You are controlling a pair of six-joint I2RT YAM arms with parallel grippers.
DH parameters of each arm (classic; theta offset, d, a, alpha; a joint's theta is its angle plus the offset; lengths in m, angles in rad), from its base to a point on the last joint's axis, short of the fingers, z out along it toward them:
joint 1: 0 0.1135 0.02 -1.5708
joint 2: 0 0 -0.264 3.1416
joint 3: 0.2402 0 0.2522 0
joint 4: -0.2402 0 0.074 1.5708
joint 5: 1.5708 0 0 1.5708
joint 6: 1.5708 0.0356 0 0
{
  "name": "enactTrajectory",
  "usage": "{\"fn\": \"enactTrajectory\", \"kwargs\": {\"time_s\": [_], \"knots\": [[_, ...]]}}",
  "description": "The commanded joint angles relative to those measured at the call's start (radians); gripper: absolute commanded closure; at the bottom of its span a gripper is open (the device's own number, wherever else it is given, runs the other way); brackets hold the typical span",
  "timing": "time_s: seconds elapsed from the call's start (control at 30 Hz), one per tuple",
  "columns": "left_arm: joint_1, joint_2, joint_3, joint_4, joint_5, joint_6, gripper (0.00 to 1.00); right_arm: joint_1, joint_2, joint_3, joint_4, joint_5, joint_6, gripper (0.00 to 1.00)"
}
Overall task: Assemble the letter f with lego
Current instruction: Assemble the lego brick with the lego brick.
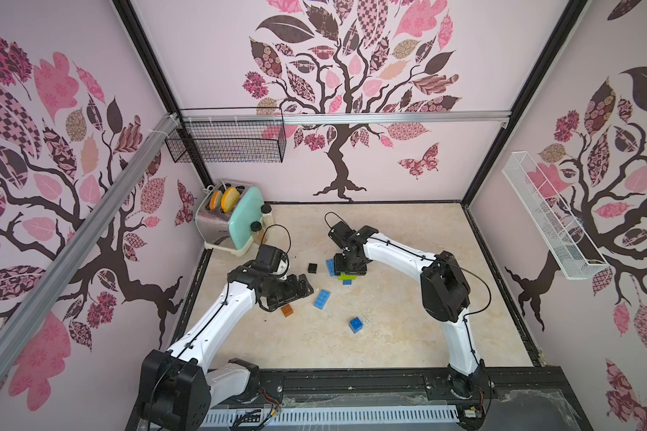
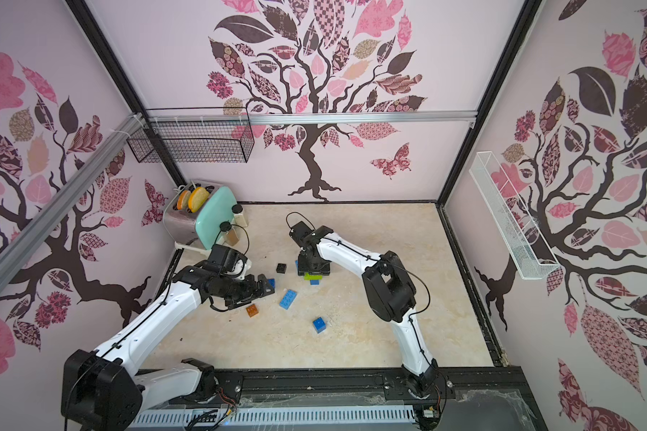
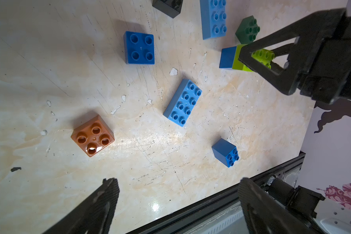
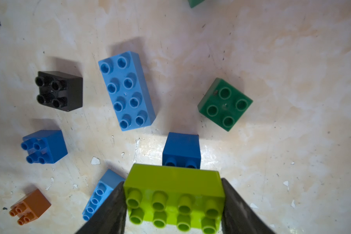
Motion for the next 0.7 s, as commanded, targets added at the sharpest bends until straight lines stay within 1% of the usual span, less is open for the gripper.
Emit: {"fn": "enactTrajectory", "kwargs": {"time_s": [0.0,0.67], "knots": [[0.005,-0.002,-0.010,0.009,-0.011,0.015,0.04,0.004,0.002,0.035,-0.018,0.027,-0.007,0.40],[0.006,0.004,-0.021,0.018,-0.018,0.014,0.04,-0.002,0.023,0.033,-0.006,0.023,-0.011,0.40]]}}
